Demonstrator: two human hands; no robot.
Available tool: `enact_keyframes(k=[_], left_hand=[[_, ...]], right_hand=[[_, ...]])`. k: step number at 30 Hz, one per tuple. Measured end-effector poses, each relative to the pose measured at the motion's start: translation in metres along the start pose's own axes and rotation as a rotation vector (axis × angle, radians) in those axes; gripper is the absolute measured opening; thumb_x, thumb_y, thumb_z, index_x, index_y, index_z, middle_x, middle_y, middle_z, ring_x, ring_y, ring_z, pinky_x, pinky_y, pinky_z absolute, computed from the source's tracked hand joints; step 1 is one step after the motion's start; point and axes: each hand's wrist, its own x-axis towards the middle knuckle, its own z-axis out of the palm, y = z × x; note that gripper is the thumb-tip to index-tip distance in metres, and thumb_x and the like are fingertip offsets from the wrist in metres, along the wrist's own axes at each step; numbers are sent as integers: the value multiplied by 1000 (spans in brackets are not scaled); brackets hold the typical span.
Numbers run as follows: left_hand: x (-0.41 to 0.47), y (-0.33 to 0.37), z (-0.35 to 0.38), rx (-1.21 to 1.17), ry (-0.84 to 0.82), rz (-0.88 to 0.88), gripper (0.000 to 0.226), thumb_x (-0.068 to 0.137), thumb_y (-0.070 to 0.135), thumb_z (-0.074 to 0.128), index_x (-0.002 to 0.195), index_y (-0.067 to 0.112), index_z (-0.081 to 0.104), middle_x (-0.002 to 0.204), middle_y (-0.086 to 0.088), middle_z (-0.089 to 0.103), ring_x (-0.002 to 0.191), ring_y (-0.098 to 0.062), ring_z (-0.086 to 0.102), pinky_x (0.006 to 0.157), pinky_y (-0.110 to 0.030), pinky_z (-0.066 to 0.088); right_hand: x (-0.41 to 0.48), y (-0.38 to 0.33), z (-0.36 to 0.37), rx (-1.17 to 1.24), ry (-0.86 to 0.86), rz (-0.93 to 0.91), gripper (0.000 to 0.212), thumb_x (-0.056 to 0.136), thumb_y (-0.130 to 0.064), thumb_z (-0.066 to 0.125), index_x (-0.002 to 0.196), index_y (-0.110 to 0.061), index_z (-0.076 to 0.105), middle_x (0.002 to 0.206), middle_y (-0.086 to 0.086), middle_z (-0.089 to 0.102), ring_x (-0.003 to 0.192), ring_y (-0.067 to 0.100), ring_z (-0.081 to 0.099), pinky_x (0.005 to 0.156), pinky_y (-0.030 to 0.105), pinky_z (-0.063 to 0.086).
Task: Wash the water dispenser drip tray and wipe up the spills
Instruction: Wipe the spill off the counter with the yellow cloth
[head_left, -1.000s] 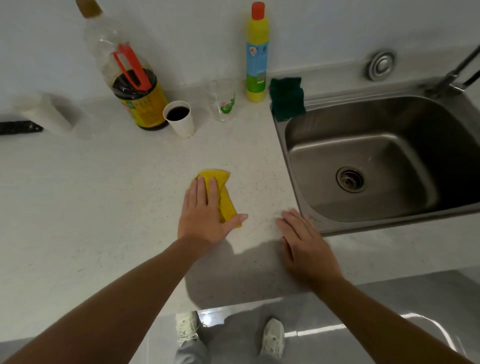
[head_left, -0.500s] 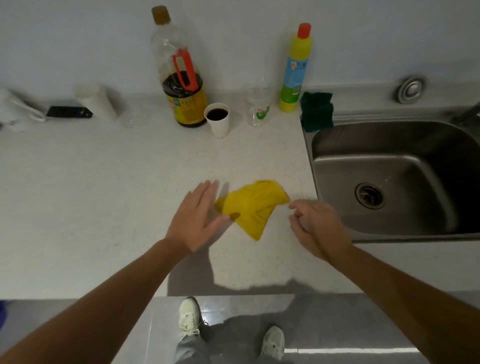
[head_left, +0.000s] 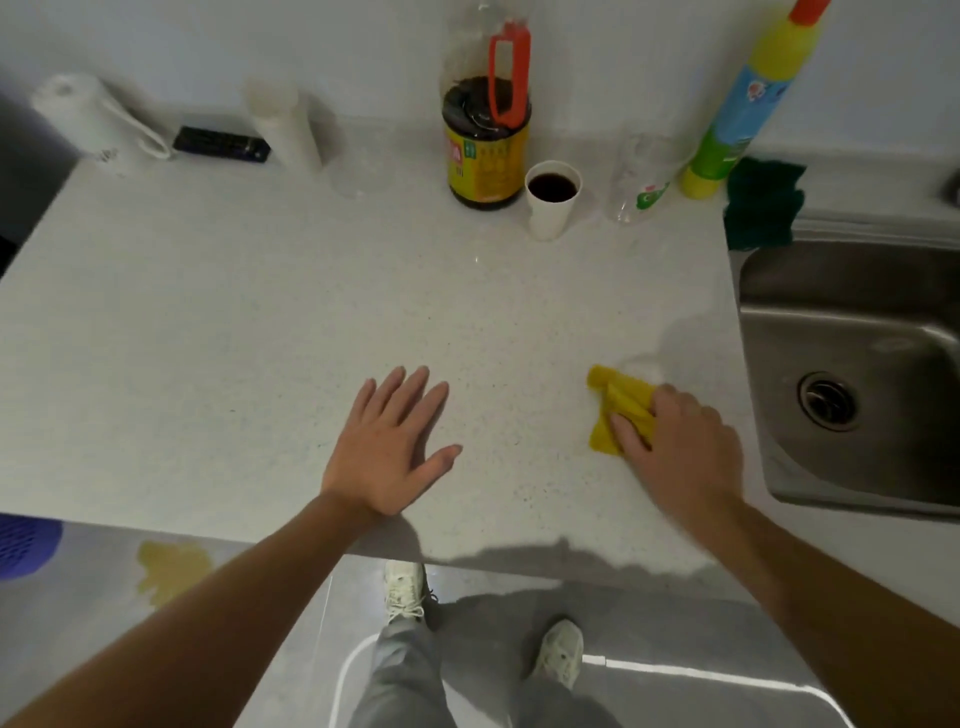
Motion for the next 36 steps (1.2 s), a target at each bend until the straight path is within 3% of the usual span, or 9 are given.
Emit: enact_keyframes(k=[4,7,9,12,15,17,25,31,36], left_hand=[[-1,3,-4,4,-25,-11,77,102,73,27,166,31,19,174,-2,16,162,-25,4,130,-52,7],[-1,1,-6,-10,-20,-4,77,102,73,27,165,31,20,174,-2,18,162,-26,5,130,-54,9],[0,1,-4,-17,-11,-3,76,102,73,27,165,31,19,174,-2,18,162,-25,4,130,-54,9],[3,1,-1,-23,5,1,76,102,72,28,165,31,21,174,-2,19,162,-25,5,130,-52,7],[3,0,1,-13,16,6,76,102,72,29,165,31,21,174,-2,19,162,-25,6,130,-53,8],[3,0,2,-9,24,3,76,102,72,29,165,31,21,173,-2,20,161,-26,7,130,-54,11],[-2,1,0,-22,26,5,73,103,70,29,163,28,27,173,-4,23,161,-28,10,130,-54,11],[-6,-28,-20,-446,37,28,50,101,44,62,146,24,58,161,-1,46,152,-21,35,127,-48,26],[-35,-136,-36,-175,165,71,49,100,40,61,143,16,60,152,-10,53,141,-31,48,121,-53,32]], right_hand=[[-41,-30,-6,306,-188,477,55,95,-63,43,119,-13,43,116,19,56,97,42,60,78,48,48],[-42,-24,-28,648,-356,615,34,95,-45,58,109,-16,45,110,16,61,94,38,60,85,49,51],[-41,-9,-44,515,-316,392,25,92,-37,63,105,-20,51,104,11,64,88,32,61,80,45,53],[-28,12,-54,178,-10,-274,38,90,-45,59,118,-19,58,110,6,60,95,30,61,74,37,51],[-19,21,-32,39,-157,-706,74,92,-53,57,150,-7,46,152,13,46,140,34,43,114,48,40],[-28,11,-5,-9,-142,-677,79,93,-52,55,155,-5,40,161,18,37,151,38,29,121,54,28],[-58,-84,17,44,-56,-157,76,101,-53,30,160,-5,23,166,22,24,152,46,20,122,59,17],[-48,-103,7,203,-101,-200,84,96,-62,35,160,-8,25,168,15,22,156,37,14,122,60,25],[-77,-96,26,69,-75,-191,94,94,-77,26,164,-16,12,172,9,10,158,32,2,125,56,13]])
